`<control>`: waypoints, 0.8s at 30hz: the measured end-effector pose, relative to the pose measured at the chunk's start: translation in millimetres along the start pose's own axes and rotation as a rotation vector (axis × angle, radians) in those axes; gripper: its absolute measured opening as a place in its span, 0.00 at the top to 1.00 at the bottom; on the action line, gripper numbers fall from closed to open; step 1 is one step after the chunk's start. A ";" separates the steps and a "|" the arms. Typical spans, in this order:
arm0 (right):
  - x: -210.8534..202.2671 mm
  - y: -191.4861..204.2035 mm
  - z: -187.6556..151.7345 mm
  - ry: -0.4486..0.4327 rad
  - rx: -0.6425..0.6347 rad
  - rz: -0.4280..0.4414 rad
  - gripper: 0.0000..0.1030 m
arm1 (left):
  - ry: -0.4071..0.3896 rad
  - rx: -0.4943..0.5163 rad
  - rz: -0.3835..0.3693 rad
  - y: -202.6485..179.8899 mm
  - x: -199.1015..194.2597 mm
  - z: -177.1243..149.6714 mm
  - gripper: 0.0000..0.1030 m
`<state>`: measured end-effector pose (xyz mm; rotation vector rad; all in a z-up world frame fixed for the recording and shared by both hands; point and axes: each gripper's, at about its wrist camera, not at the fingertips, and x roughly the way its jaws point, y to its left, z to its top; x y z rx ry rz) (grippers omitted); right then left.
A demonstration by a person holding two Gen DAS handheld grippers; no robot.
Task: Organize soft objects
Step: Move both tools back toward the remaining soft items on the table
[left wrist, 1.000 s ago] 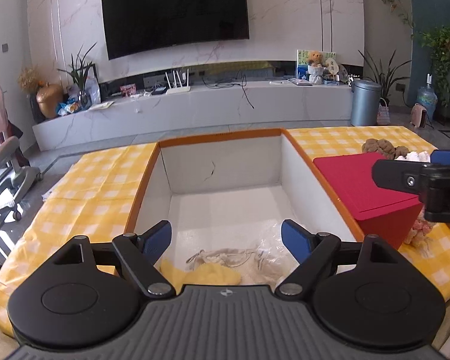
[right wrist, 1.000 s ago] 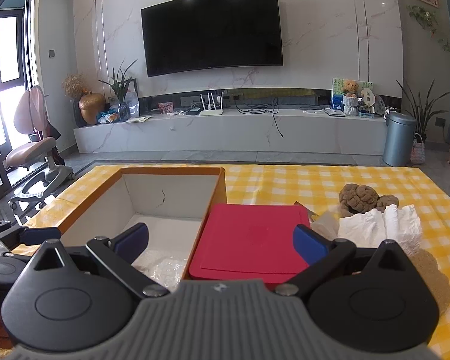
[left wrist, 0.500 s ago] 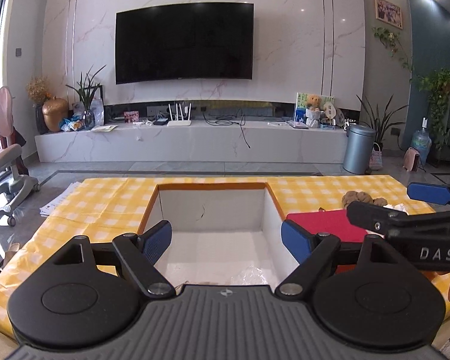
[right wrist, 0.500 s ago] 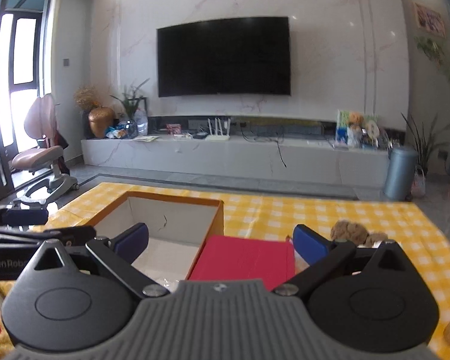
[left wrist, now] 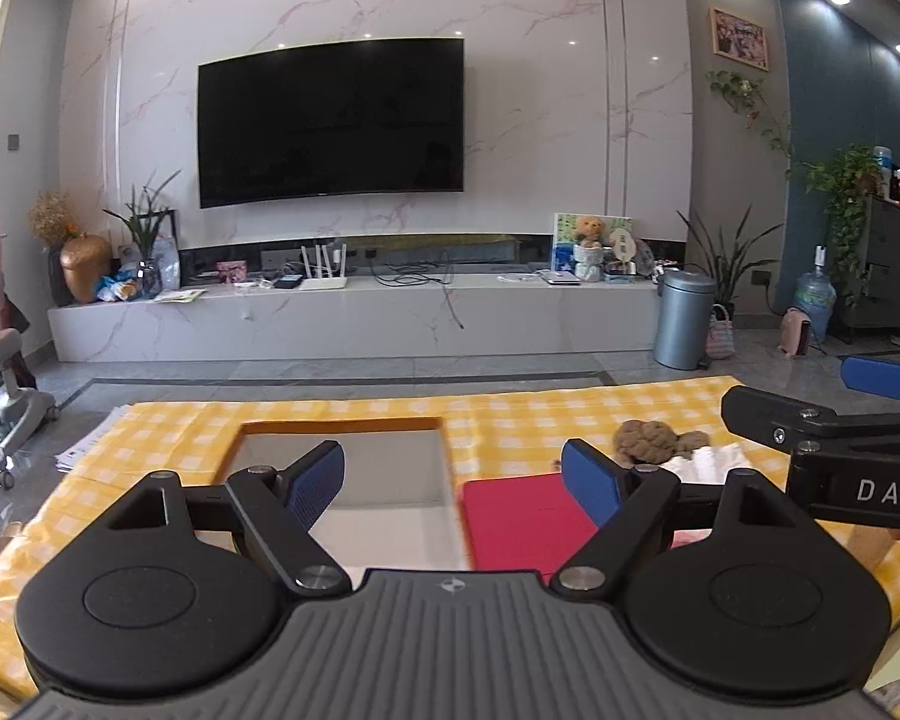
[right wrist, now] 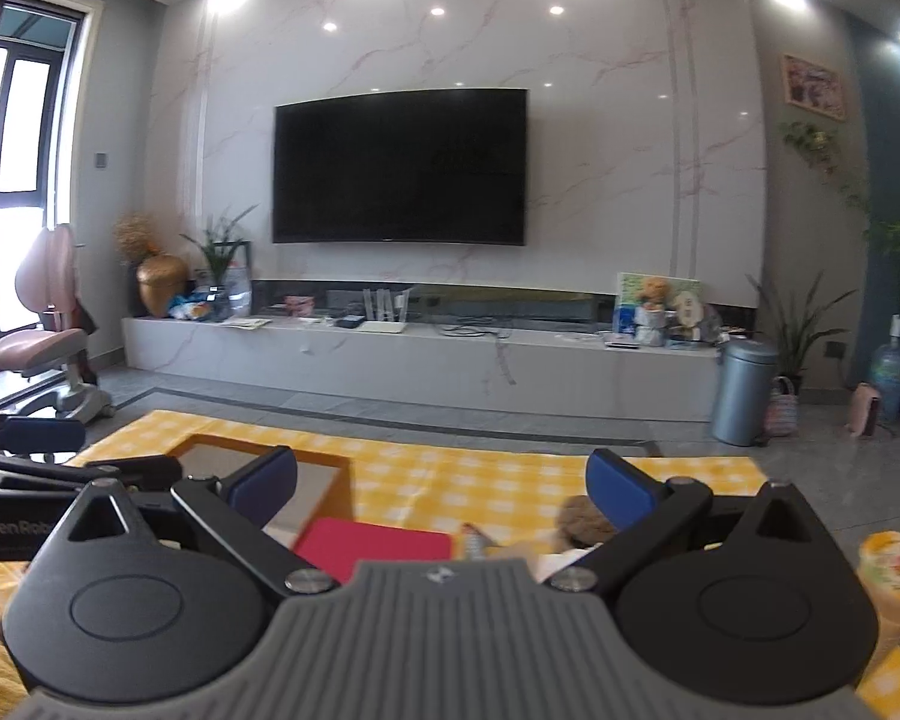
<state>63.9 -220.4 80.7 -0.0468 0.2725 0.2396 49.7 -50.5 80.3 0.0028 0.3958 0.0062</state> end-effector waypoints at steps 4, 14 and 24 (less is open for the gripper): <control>-12.0 -37.7 -2.6 0.012 0.025 -0.107 0.03 | 0.005 0.014 -0.040 -27.0 4.1 0.0 0.06; 4.1 -143.2 -44.7 0.157 0.302 -0.217 0.02 | 0.069 0.071 -0.119 -90.8 30.2 -19.3 0.06; 86.9 -197.9 -107.4 0.433 0.557 -0.241 0.03 | 0.192 0.129 -0.143 -132.5 73.0 -52.7 0.06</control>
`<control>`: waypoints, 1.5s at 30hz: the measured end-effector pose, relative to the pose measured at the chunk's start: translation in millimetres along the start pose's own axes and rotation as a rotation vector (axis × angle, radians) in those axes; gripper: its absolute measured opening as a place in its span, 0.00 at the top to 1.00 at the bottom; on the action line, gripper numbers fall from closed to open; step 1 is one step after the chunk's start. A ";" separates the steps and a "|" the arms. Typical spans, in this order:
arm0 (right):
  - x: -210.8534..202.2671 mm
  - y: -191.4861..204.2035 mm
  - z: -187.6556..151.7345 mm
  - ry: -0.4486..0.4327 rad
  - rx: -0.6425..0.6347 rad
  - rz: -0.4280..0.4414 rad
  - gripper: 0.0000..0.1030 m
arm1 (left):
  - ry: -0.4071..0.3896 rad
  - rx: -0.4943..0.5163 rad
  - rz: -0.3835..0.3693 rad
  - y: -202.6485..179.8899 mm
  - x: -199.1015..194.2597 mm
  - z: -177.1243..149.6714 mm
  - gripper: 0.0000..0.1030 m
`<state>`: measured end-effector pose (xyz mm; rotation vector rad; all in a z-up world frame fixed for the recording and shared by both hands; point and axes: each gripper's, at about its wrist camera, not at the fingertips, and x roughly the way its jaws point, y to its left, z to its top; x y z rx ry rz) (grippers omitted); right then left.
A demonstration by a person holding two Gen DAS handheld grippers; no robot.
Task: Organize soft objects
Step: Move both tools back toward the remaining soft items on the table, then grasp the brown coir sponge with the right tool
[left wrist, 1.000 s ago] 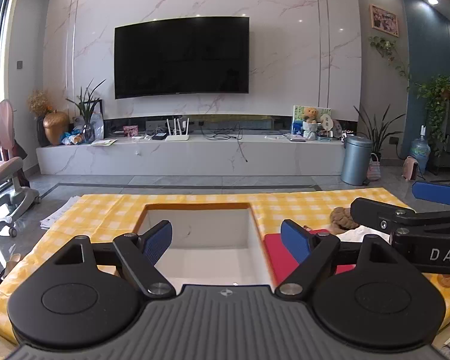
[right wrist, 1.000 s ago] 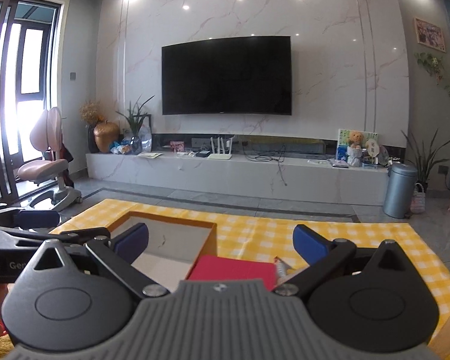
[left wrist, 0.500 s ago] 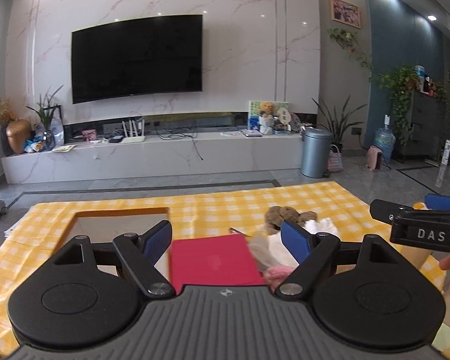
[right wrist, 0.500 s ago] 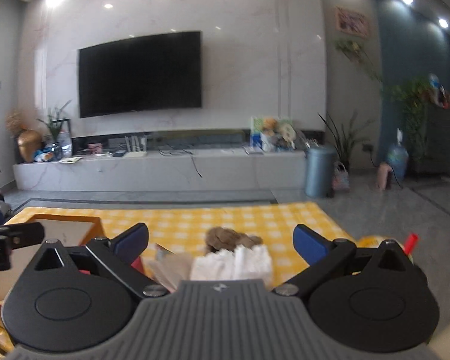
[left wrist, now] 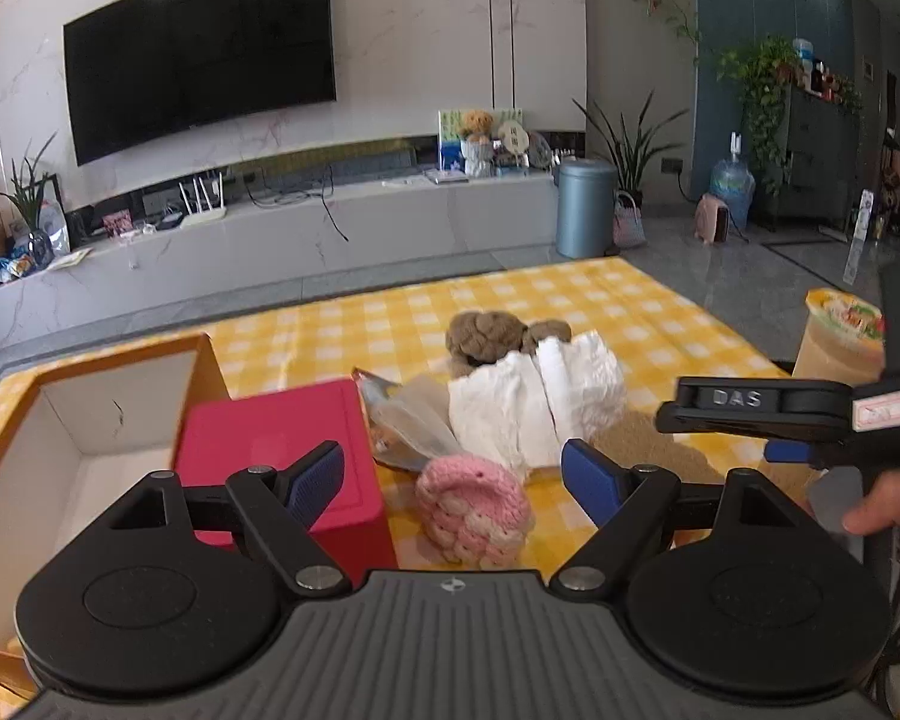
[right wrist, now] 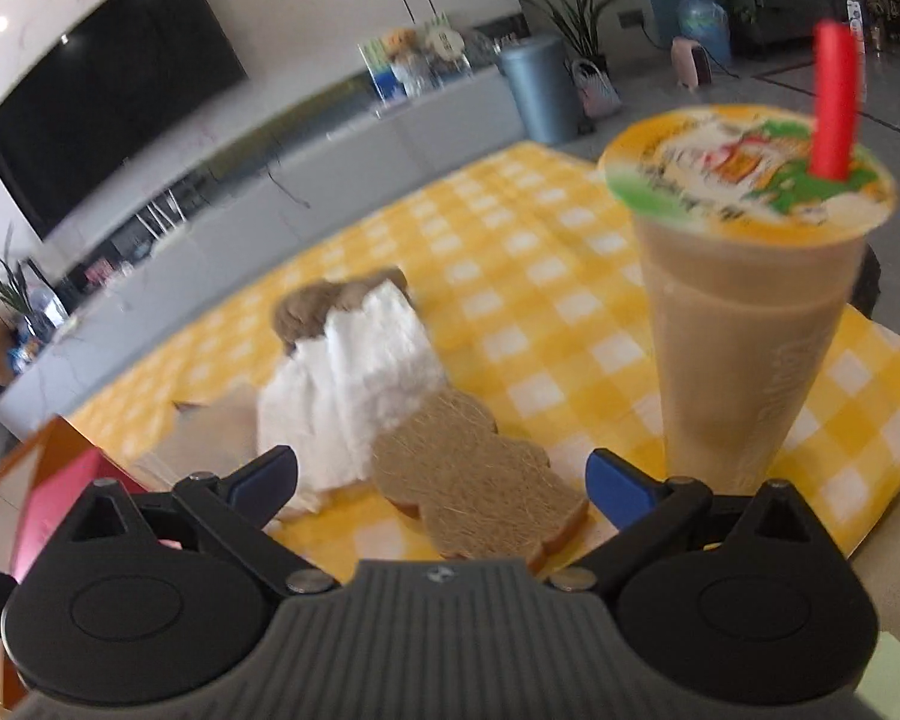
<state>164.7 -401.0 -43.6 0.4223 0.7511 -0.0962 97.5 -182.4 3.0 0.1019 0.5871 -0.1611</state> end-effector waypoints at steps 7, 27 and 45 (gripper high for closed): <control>31.6 17.7 -2.9 0.057 -0.167 -0.108 0.03 | 0.063 0.050 0.011 -16.6 14.4 -12.7 0.06; 89.3 10.0 -12.9 0.235 -0.306 -0.240 0.21 | 0.094 -0.008 0.017 -4.7 16.1 -11.3 0.06; 28.3 9.5 -1.2 0.042 -0.201 -0.183 0.22 | 0.143 0.013 0.027 -31.4 50.6 -18.6 0.06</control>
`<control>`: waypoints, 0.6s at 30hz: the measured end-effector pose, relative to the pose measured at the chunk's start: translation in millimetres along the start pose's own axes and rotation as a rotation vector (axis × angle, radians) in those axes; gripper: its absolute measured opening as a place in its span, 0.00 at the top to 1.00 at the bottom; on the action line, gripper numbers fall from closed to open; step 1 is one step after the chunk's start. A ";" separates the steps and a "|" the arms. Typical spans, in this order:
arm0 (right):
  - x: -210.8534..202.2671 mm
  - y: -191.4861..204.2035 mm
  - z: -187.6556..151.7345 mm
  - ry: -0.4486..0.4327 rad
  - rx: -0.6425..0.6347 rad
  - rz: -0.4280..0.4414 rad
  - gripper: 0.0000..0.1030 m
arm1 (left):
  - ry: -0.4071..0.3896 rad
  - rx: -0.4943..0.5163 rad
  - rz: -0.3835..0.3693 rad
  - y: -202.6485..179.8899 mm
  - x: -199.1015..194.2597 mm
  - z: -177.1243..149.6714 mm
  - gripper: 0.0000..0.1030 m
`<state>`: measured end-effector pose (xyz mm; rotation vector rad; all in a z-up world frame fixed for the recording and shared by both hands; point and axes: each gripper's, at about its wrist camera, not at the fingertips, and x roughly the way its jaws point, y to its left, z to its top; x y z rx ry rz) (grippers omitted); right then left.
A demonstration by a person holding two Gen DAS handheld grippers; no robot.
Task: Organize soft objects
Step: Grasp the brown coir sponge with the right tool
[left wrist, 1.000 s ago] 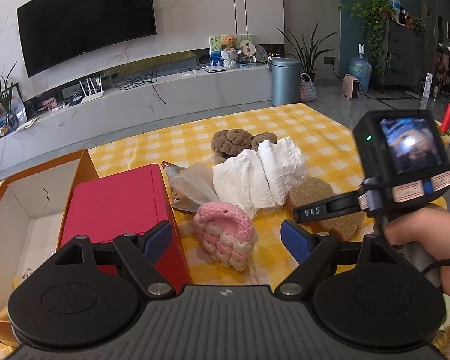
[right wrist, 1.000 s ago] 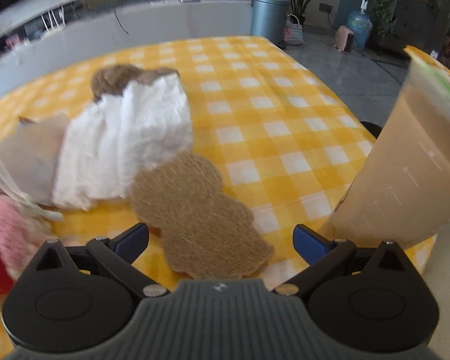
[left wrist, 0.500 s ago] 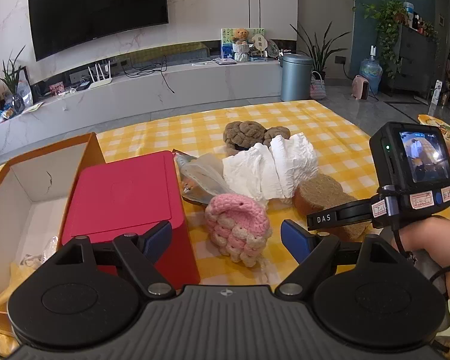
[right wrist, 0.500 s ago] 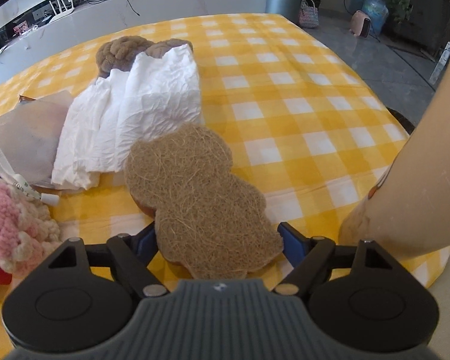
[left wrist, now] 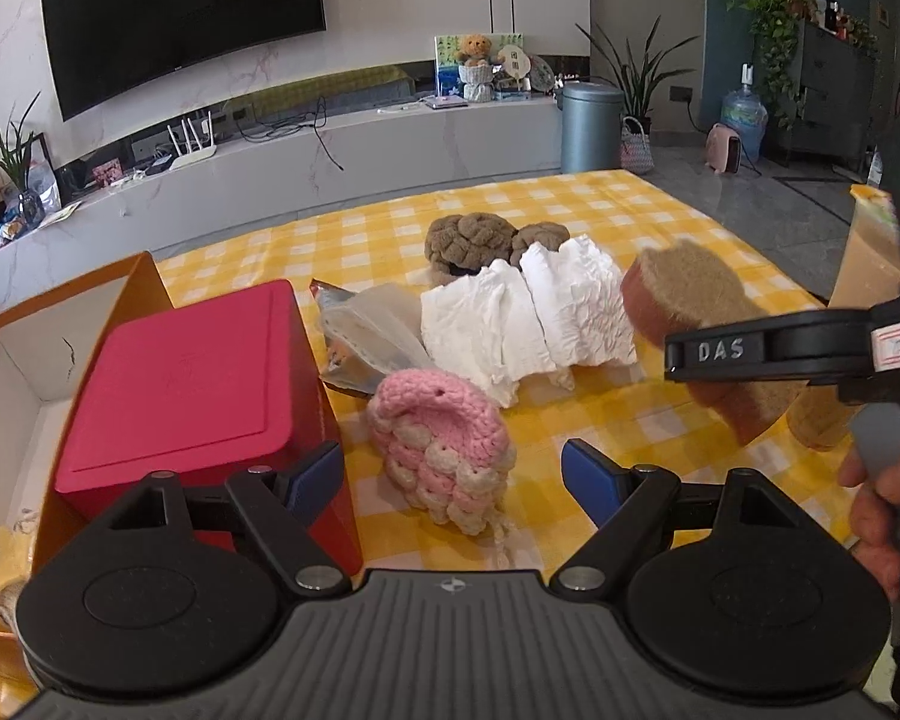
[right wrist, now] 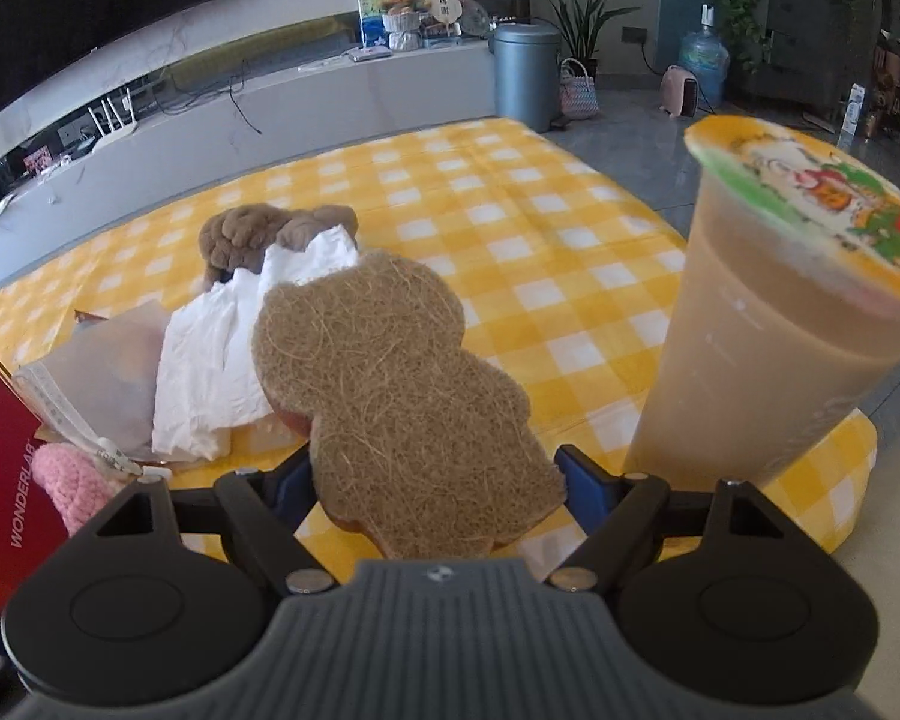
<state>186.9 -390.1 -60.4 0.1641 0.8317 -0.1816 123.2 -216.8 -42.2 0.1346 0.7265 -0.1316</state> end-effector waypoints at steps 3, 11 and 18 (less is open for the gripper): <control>-2.1 -1.8 0.3 -0.009 0.007 0.011 0.22 | 0.022 -0.009 0.014 -6.2 10.8 -0.5 0.06; -12.7 1.2 -2.7 -0.035 -0.010 0.016 0.22 | 0.052 -0.017 0.061 -20.0 39.0 -0.9 0.06; -20.7 -3.2 -4.4 -0.056 0.012 0.028 0.22 | 0.077 -0.126 0.085 -11.3 51.4 -8.9 0.27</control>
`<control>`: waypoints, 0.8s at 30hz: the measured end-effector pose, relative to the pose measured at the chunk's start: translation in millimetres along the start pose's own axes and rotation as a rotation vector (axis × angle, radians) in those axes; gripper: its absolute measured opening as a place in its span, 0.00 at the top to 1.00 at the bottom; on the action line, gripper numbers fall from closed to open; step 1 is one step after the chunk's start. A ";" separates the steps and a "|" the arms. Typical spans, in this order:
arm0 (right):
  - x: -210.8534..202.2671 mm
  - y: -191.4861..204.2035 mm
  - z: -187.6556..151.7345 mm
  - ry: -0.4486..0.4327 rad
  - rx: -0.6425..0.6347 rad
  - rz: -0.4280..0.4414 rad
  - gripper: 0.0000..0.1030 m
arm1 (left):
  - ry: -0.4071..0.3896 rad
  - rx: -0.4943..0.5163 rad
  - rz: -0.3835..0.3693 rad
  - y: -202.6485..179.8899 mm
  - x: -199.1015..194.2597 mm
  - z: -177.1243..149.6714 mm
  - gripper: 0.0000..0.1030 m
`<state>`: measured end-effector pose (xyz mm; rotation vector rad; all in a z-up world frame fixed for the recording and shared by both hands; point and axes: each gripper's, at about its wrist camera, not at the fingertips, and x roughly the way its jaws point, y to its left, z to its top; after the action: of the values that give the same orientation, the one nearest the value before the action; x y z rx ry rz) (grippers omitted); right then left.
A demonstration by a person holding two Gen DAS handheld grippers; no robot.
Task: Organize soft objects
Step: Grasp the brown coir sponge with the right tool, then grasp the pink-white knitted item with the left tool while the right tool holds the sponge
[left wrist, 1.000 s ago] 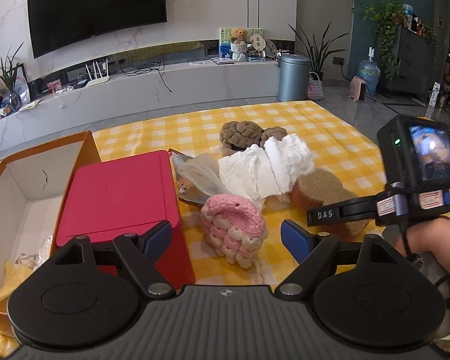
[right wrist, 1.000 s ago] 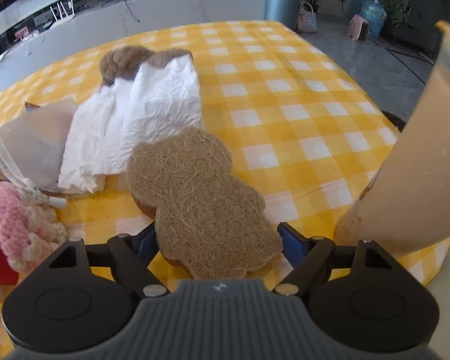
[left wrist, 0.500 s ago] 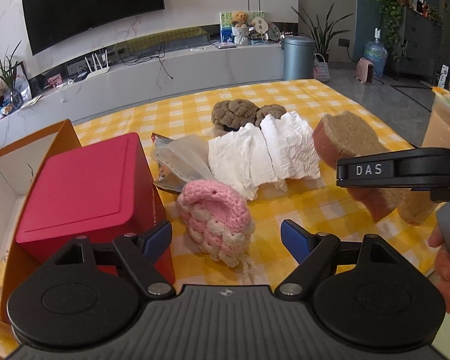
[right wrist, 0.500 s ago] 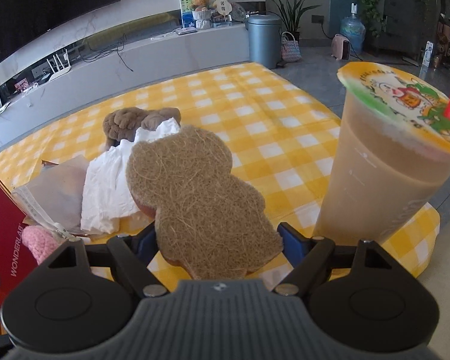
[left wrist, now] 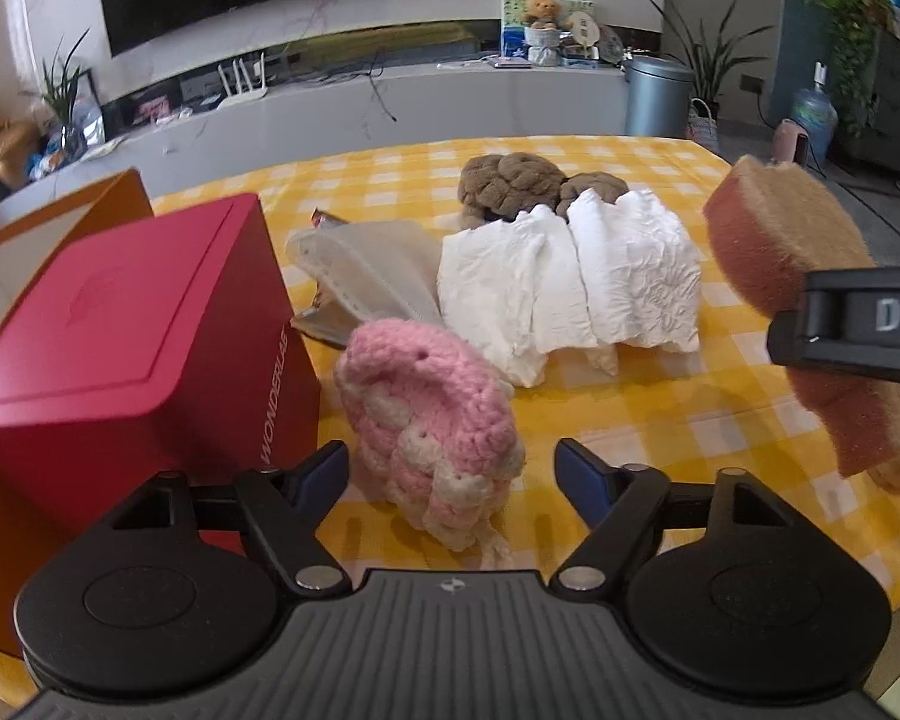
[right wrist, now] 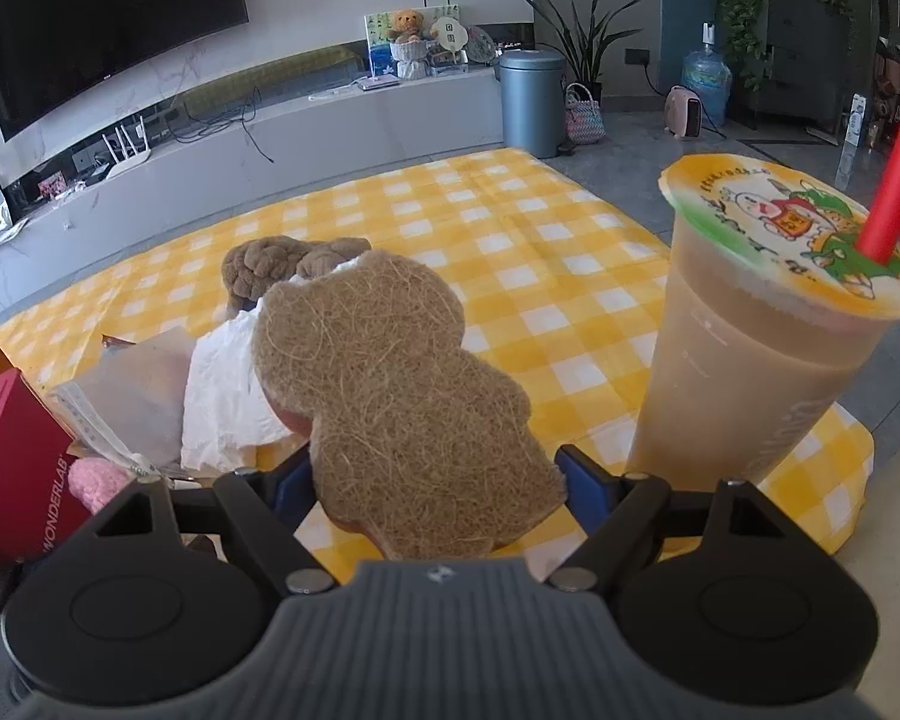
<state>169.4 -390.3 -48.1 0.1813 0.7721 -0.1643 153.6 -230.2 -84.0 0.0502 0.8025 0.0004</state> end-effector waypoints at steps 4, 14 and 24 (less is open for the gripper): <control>-3.3 -4.5 0.1 -0.011 0.013 0.007 0.22 | 0.029 -0.024 -0.030 6.6 -1.2 -5.0 0.56; -12.3 -12.1 -0.6 -0.030 0.047 0.034 0.22 | 0.040 -0.028 -0.194 18.0 -40.2 -7.8 0.69; -45.4 -24.2 -0.2 -0.125 0.081 0.071 0.22 | -0.089 0.036 -0.260 23.8 -98.0 4.6 0.93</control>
<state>132.1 -410.1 -18.7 0.2727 0.6341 -0.1388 89.3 -208.5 -9.3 -0.0203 0.7150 -0.2604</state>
